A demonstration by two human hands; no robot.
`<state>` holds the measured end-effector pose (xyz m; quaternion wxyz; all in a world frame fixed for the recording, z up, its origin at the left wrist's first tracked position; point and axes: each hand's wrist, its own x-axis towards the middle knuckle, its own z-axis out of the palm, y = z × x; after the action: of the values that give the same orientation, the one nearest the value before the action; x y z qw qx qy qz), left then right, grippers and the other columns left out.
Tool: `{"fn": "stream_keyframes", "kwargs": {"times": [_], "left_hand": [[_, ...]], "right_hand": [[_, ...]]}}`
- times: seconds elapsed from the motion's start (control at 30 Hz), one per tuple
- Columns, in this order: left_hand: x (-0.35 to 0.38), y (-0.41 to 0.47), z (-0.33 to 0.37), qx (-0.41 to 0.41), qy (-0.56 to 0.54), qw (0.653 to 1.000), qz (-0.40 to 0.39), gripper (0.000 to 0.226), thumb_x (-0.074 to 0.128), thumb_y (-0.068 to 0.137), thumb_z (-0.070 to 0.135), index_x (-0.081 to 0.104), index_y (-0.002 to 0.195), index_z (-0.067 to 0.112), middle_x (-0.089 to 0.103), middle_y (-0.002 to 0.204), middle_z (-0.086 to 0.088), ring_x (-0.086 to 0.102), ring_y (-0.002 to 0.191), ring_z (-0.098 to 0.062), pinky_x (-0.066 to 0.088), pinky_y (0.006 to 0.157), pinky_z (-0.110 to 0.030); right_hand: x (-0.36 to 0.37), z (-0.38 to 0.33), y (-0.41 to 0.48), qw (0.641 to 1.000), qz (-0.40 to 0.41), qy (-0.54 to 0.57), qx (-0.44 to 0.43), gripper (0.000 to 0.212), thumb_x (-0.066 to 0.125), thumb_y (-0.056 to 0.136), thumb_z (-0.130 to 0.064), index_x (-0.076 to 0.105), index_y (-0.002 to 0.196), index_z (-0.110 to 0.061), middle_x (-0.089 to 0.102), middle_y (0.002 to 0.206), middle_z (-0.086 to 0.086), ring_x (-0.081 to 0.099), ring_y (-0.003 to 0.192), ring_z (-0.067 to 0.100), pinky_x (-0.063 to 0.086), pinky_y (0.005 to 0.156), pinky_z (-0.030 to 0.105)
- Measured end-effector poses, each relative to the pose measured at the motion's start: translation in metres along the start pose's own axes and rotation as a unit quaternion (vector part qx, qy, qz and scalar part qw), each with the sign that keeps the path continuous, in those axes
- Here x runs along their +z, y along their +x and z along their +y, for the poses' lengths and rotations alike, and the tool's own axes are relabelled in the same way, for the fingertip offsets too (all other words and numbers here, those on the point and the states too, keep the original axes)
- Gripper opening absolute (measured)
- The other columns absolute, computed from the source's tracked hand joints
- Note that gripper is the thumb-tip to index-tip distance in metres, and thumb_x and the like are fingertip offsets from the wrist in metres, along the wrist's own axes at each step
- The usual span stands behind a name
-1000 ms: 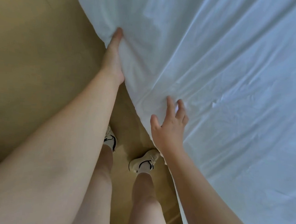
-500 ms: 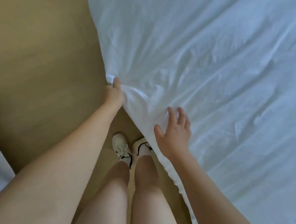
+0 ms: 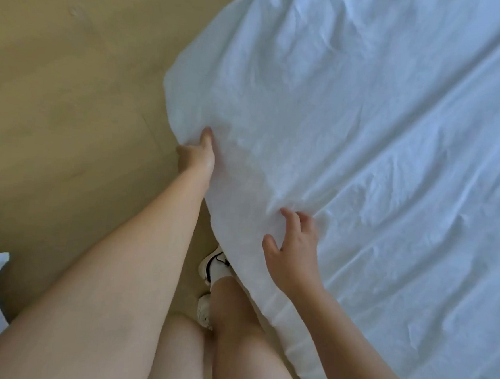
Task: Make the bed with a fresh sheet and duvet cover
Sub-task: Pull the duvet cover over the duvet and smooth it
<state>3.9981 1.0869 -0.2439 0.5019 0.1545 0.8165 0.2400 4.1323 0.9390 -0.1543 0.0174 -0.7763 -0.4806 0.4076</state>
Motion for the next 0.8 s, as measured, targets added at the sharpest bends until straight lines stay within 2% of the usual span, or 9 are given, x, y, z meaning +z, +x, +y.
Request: {"fn": "stream_keyframes", "kwargs": {"times": [0.17,0.27,0.33,0.43,0.53,0.6,0.67,0.73,0.8], "left_hand": [[0.000,0.037,0.021,-0.029,-0.100,0.992,0.076,0.066,0.046,0.092,0.055,0.038,0.139,0.008,0.048,0.139,-0.008,0.048,0.125,-0.025,0.038,0.098,-0.029],[-0.004,0.052,0.036,-0.013,-0.108,0.992,0.063,0.054,0.051,0.091,0.050,0.052,0.125,0.009,0.057,0.120,-0.003,0.055,0.108,-0.019,0.042,0.087,-0.026],[-0.011,0.053,0.045,0.022,-0.073,0.996,0.036,0.032,0.054,0.090,0.043,0.062,0.093,0.011,0.062,0.095,0.002,0.057,0.091,-0.018,0.041,0.076,-0.024],[-0.032,0.050,0.059,0.041,-0.003,0.998,-0.048,0.028,0.055,0.087,0.037,0.055,0.064,0.021,0.057,0.068,0.008,0.056,0.076,-0.019,0.041,0.069,-0.028],[-0.082,0.019,0.083,0.060,-0.019,0.989,-0.137,0.031,0.055,0.088,0.034,0.053,0.064,0.015,0.049,0.059,0.005,0.045,0.058,-0.013,0.035,0.058,-0.028],[-0.129,-0.006,0.085,0.101,-0.015,0.984,-0.144,0.028,0.055,0.092,0.030,0.058,0.070,0.013,0.050,0.056,0.003,0.046,0.051,-0.009,0.037,0.053,-0.021],[-0.153,-0.001,0.069,0.048,-0.036,0.991,-0.118,0.020,0.054,0.094,0.021,0.063,0.078,0.014,0.061,0.061,0.009,0.057,0.059,-0.004,0.045,0.058,-0.017],[-0.151,0.032,0.051,-0.052,0.019,0.989,-0.140,0.016,0.058,0.092,0.024,0.065,0.081,0.015,0.065,0.075,0.001,0.063,0.077,-0.021,0.049,0.072,-0.033],[-0.137,0.077,0.046,-0.122,0.113,0.968,-0.190,0.024,0.062,0.088,0.029,0.059,0.067,0.017,0.058,0.064,-0.006,0.056,0.065,-0.026,0.049,0.066,-0.035]], "right_hand": [[-0.012,-0.019,0.026,0.999,0.015,-0.033,-0.034,0.048,0.051,0.091,-0.018,0.040,0.137,-0.014,0.039,0.133,0.001,0.034,0.124,0.018,0.028,0.103,0.024],[-0.015,-0.035,0.036,0.999,0.023,-0.023,-0.017,0.047,0.050,0.091,-0.019,0.039,0.137,-0.016,0.039,0.129,-0.002,0.033,0.122,0.014,0.027,0.100,0.021],[-0.014,-0.050,0.042,0.999,0.038,-0.017,-0.004,0.048,0.050,0.091,-0.018,0.039,0.138,-0.016,0.039,0.129,-0.002,0.032,0.121,0.013,0.022,0.098,0.016],[-0.012,-0.082,0.055,0.999,0.048,-0.004,0.023,0.049,0.049,0.092,-0.017,0.037,0.139,-0.015,0.037,0.132,0.000,0.030,0.123,0.014,0.019,0.097,0.014],[-0.019,-0.129,0.061,0.998,0.060,0.029,0.022,0.053,0.049,0.092,-0.022,0.032,0.142,-0.018,0.031,0.138,-0.002,0.024,0.128,0.014,0.022,0.103,0.019],[-0.022,-0.167,0.060,0.993,0.103,0.050,-0.010,0.057,0.044,0.087,-0.037,0.034,0.141,-0.021,0.030,0.137,-0.006,0.021,0.126,0.009,0.021,0.106,0.021],[-0.016,-0.199,0.063,0.991,0.122,0.057,-0.011,0.065,0.034,0.080,-0.050,0.037,0.139,-0.023,0.032,0.136,-0.008,0.023,0.125,0.008,0.021,0.106,0.022],[0.004,-0.213,0.072,0.996,0.073,0.027,0.040,0.068,0.032,0.081,-0.054,0.032,0.142,-0.023,0.029,0.142,-0.004,0.022,0.130,0.013,0.022,0.106,0.026],[0.025,-0.213,0.089,0.994,-0.004,-0.017,0.108,0.063,0.041,0.090,-0.048,0.024,0.146,-0.022,0.019,0.150,0.000,0.018,0.137,0.021,0.021,0.109,0.032]]}}
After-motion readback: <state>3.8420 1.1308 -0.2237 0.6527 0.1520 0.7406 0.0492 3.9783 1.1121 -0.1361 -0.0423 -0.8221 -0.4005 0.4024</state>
